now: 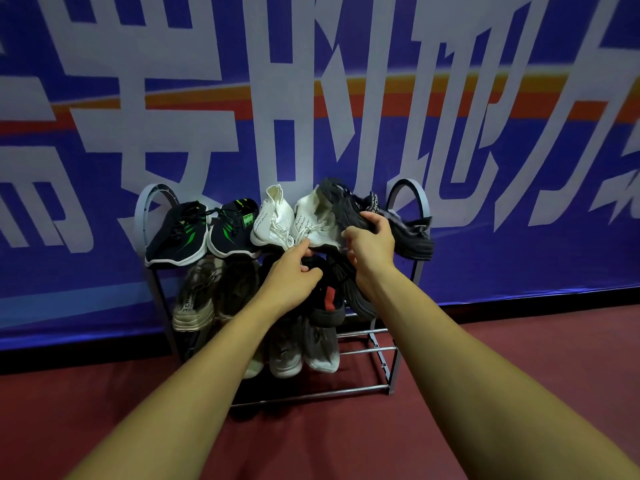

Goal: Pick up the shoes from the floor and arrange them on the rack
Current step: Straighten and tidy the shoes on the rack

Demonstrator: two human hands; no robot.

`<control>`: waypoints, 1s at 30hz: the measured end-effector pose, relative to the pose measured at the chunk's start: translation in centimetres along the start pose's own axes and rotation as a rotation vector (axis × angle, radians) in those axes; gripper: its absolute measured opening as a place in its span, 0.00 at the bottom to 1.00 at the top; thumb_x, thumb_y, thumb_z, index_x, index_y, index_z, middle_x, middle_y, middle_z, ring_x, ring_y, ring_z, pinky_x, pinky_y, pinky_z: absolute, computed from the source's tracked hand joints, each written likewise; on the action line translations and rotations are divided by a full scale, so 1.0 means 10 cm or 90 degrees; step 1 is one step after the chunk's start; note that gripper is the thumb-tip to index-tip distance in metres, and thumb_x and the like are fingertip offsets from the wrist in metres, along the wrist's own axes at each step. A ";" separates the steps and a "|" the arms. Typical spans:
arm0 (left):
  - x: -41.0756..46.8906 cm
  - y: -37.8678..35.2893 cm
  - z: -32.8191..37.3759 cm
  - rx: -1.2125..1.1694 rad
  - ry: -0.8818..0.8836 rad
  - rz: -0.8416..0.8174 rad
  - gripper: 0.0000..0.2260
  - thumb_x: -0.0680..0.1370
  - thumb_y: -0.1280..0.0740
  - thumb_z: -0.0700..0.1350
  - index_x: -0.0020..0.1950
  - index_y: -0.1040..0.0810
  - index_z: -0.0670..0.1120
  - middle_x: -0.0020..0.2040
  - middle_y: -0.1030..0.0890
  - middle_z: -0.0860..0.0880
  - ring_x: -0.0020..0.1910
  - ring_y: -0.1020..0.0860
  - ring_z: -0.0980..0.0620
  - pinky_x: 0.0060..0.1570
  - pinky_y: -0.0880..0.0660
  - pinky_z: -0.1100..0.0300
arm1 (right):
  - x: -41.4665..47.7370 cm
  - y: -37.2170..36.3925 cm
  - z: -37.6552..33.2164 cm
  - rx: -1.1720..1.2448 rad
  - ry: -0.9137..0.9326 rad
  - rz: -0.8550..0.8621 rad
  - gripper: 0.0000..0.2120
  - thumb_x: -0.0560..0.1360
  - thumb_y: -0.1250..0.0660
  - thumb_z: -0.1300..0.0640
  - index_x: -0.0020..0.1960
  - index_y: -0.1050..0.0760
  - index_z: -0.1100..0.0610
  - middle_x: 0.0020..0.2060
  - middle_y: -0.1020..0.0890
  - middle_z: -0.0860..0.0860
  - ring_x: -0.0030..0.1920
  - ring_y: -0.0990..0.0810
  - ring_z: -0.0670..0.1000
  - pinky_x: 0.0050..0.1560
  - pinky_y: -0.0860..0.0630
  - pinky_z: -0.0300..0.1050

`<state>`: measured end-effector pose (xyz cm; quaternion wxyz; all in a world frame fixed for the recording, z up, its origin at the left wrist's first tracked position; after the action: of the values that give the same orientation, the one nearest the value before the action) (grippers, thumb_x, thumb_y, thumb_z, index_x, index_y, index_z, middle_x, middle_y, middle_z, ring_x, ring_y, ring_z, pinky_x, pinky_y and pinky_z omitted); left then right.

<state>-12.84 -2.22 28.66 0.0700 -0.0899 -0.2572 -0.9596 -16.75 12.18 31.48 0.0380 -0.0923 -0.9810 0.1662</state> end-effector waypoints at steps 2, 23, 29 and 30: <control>0.00 0.01 0.00 -0.017 0.010 -0.005 0.30 0.77 0.34 0.43 0.78 0.38 0.51 0.66 0.26 0.55 0.51 0.21 0.50 0.57 0.26 0.56 | -0.03 -0.02 -0.03 0.035 0.001 -0.022 0.18 0.73 0.33 0.68 0.57 0.30 0.52 0.42 0.20 0.55 0.31 0.26 0.49 0.28 0.30 0.40; 0.03 0.41 0.14 -0.589 0.108 0.122 0.13 0.77 0.33 0.58 0.55 0.25 0.51 0.49 0.15 0.45 0.45 0.17 0.48 0.38 0.28 0.60 | -0.08 -0.08 0.14 -0.113 0.037 -0.086 0.09 0.74 0.34 0.50 0.42 0.32 0.52 0.36 0.27 0.51 0.39 0.30 0.52 0.38 0.33 0.47; 0.01 0.39 0.04 -0.585 0.167 0.143 0.17 0.77 0.30 0.54 0.60 0.30 0.48 0.51 0.14 0.43 0.41 0.19 0.53 0.34 0.31 0.62 | -0.05 -0.04 0.13 -0.045 0.060 -0.069 0.16 0.75 0.31 0.48 0.61 0.28 0.44 0.54 0.22 0.47 0.50 0.18 0.52 0.45 0.23 0.44; 0.00 0.38 0.03 -0.591 0.175 0.147 0.18 0.76 0.30 0.53 0.61 0.31 0.48 0.50 0.14 0.43 0.40 0.19 0.53 0.33 0.32 0.62 | -0.04 -0.04 0.15 -0.029 0.046 -0.064 0.23 0.75 0.30 0.47 0.66 0.33 0.43 0.57 0.23 0.47 0.51 0.17 0.53 0.45 0.22 0.43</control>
<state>-12.09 -5.33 30.73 0.1617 -0.0121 0.2202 -0.9619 -16.60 11.24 30.17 0.0796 -0.0498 -0.9859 0.1386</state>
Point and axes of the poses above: each hand's wrist, its own x-axis towards the middle knuckle, its own y-axis out of the back of the hand, z = x × y, the point moved 4 cm from there along x, towards the middle knuckle
